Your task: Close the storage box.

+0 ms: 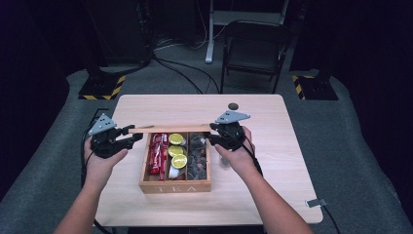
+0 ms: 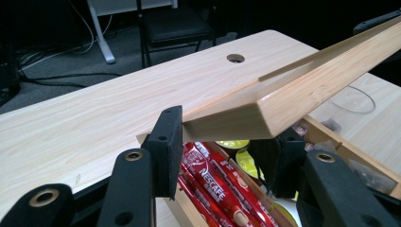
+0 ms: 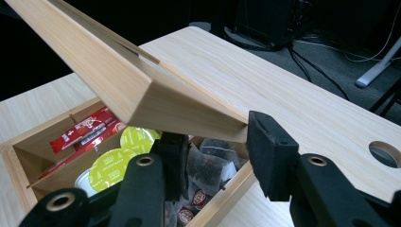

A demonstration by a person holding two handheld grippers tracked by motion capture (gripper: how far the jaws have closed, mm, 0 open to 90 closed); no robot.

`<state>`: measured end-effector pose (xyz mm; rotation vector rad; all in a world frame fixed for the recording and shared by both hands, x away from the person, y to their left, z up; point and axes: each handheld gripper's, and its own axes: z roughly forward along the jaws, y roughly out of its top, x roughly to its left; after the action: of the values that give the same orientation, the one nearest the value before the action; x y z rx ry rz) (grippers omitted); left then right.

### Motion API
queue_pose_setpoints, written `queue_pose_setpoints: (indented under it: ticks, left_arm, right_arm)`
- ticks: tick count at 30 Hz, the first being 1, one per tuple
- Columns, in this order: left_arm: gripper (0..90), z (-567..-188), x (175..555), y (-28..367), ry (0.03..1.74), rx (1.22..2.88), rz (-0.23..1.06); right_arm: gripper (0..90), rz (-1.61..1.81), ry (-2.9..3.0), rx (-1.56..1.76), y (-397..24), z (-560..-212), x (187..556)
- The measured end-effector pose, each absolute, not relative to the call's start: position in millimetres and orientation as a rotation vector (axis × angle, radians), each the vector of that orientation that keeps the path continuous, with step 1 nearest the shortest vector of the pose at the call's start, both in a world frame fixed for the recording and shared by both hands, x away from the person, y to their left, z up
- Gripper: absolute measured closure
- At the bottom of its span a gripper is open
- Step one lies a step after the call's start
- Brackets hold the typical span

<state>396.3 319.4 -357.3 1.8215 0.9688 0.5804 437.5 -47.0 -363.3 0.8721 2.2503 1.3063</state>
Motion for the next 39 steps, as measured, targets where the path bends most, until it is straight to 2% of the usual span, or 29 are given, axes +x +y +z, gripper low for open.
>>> queue_pose_setpoints:
  ticks: [23, 39]
  left_arm:
    - [56.4, -369, 375, 320, 0.945, 1.856, 0.6]
    - [56.1, -381, 364, 321, 0.943, 1.86, 0.593]
  right_arm:
    - [58.0, 1.327, 2.267, 0.822, -52, -366, 411]
    - [59.9, 1.337, 2.269, 0.826, -56, -378, 398]
